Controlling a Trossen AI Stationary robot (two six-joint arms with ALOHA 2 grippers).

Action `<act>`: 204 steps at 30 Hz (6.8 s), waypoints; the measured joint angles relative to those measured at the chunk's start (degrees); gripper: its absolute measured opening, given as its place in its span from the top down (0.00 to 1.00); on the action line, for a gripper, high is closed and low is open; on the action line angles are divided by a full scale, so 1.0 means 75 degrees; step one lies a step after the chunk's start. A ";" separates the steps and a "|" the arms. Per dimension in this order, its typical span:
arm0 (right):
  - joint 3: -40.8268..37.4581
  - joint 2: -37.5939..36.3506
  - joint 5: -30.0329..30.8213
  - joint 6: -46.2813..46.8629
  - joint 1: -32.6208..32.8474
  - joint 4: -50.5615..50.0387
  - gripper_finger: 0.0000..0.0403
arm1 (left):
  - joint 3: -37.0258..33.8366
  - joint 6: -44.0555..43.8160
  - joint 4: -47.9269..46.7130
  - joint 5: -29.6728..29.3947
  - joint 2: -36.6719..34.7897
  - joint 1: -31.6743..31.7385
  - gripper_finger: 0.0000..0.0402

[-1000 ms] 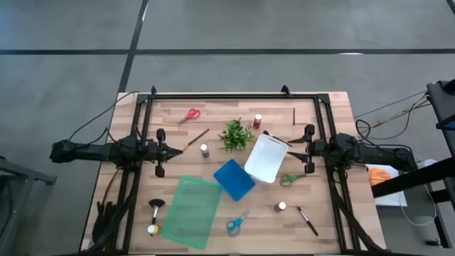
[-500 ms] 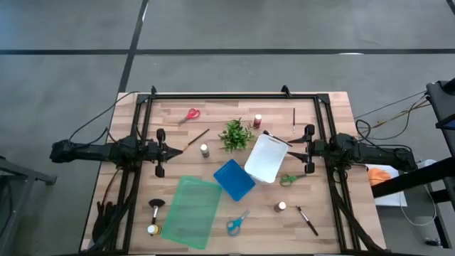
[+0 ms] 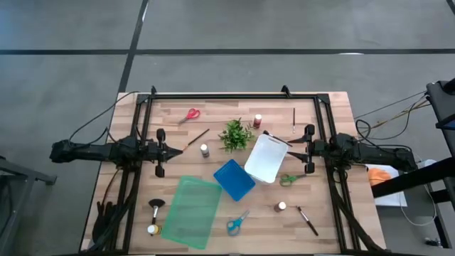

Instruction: Pick & Place Paint Supplies

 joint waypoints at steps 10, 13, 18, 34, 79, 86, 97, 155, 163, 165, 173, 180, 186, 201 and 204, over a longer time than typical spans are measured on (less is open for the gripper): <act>-0.0001 -0.0002 -0.0001 0.0000 -0.0003 0.0001 0.52 | 0.0000 0.0000 0.0002 0.0000 0.0000 0.0000 0.98; 0.0002 -0.0002 0.0002 0.0000 0.0000 0.0002 0.52 | 0.0000 0.0000 0.0000 0.0000 -0.0002 0.0000 0.98; 0.0001 -0.0002 0.0002 -0.0946 -0.0003 0.0000 0.52 | 0.0000 0.0000 0.0001 0.0000 -0.0001 0.0000 0.98; -0.0001 0.0001 0.0194 0.2362 0.0000 0.0367 0.52 | 0.0000 -0.0003 0.0000 0.0000 -0.0002 0.0000 0.98; -0.0001 0.0923 0.1858 0.6838 0.0000 0.7848 0.52 | 0.0000 -0.6324 0.2278 -0.0844 -0.0003 0.0003 0.98; -0.0001 0.0998 0.2461 0.7053 0.0000 0.8115 0.52 | 0.0000 -0.6851 0.2410 -0.1300 -0.0003 -0.0003 0.98; -0.0001 0.1122 0.2389 0.6981 0.0000 0.8051 0.52 | 0.0036 -0.5735 0.4612 -0.2850 -0.0003 0.0000 0.98; 0.8310 0.5031 0.1337 0.5655 0.0000 -0.1163 0.52 | 0.5089 -1.4261 -0.8772 -0.0657 0.8279 0.0094 0.56; 0.8363 0.5049 0.1331 0.5622 0.0003 -0.1167 0.52 | 0.4275 -1.4959 -0.7862 -0.0757 0.8293 0.0130 0.56; 0.8357 0.5040 0.1334 0.5616 0.0000 -0.1161 0.52 | 0.4275 -1.4973 -0.7839 -0.0996 0.8293 0.0139 0.56; 0.8352 0.5046 0.1339 0.5607 0.0000 -0.1164 0.52 | 0.4188 -1.4975 -0.7748 -0.1174 0.8294 0.0284 0.57; 0.8357 0.5034 0.1342 0.5604 0.0000 -0.1164 0.52 | 0.4188 -1.5020 -0.7741 -0.1291 0.8516 0.0346 0.57; 0.8357 0.5039 0.1337 0.5603 0.0001 -0.1175 0.52 | 0.4191 -1.4889 -0.7483 -0.1274 0.9230 0.0353 0.57; 0.8354 0.4979 0.1319 0.5602 0.0002 -0.1176 0.52 | 0.4218 -1.6046 -0.7398 -0.1469 0.9932 0.0348 0.57; 0.8351 0.4979 0.1304 0.5601 0.0003 -0.1183 0.52 | 0.4214 -1.6183 -0.7446 -0.1512 0.9929 0.0356 0.57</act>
